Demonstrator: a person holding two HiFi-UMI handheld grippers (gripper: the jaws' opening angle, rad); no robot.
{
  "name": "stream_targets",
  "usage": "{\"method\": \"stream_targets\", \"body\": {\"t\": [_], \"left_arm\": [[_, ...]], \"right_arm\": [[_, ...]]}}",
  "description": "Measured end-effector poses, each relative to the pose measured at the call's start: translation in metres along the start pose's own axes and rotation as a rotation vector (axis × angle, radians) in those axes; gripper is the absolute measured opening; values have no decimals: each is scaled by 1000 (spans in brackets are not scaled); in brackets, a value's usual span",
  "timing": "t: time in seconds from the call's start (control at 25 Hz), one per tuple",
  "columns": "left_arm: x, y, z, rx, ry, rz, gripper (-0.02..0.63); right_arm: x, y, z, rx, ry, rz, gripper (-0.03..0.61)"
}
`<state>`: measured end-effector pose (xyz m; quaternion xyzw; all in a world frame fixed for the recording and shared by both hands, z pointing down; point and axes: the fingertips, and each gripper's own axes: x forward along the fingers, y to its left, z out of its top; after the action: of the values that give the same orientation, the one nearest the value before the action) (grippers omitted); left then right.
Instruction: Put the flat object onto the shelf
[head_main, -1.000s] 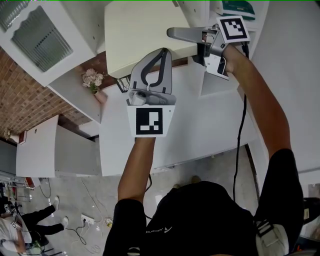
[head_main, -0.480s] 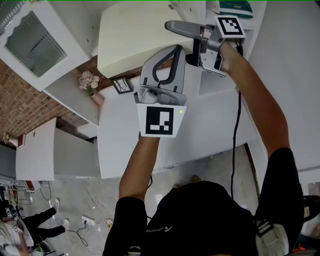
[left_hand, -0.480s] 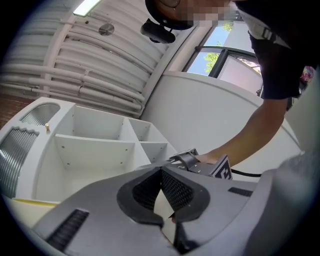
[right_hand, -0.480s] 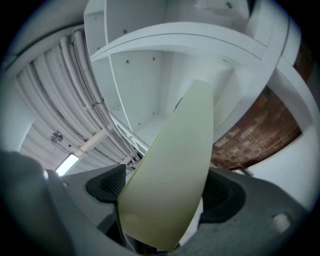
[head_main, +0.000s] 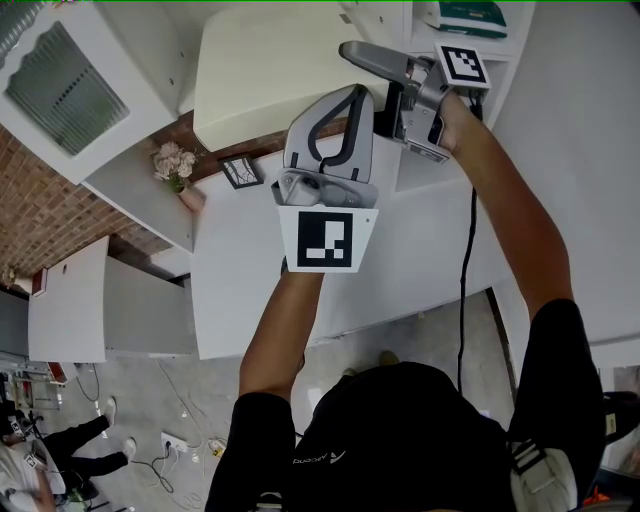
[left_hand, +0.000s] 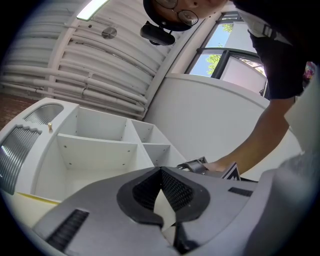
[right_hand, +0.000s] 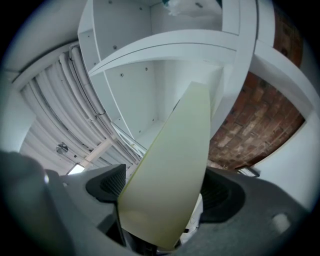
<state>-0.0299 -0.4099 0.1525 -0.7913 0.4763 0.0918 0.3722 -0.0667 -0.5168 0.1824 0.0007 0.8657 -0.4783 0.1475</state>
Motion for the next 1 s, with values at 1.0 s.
{"method": "stream_targets", "body": {"t": [1.0], "left_arm": [[-30,39,-28,-196,109,63,-3]], "right_arm": [[-56,37,-21,-881,-43,-304,317]]}}
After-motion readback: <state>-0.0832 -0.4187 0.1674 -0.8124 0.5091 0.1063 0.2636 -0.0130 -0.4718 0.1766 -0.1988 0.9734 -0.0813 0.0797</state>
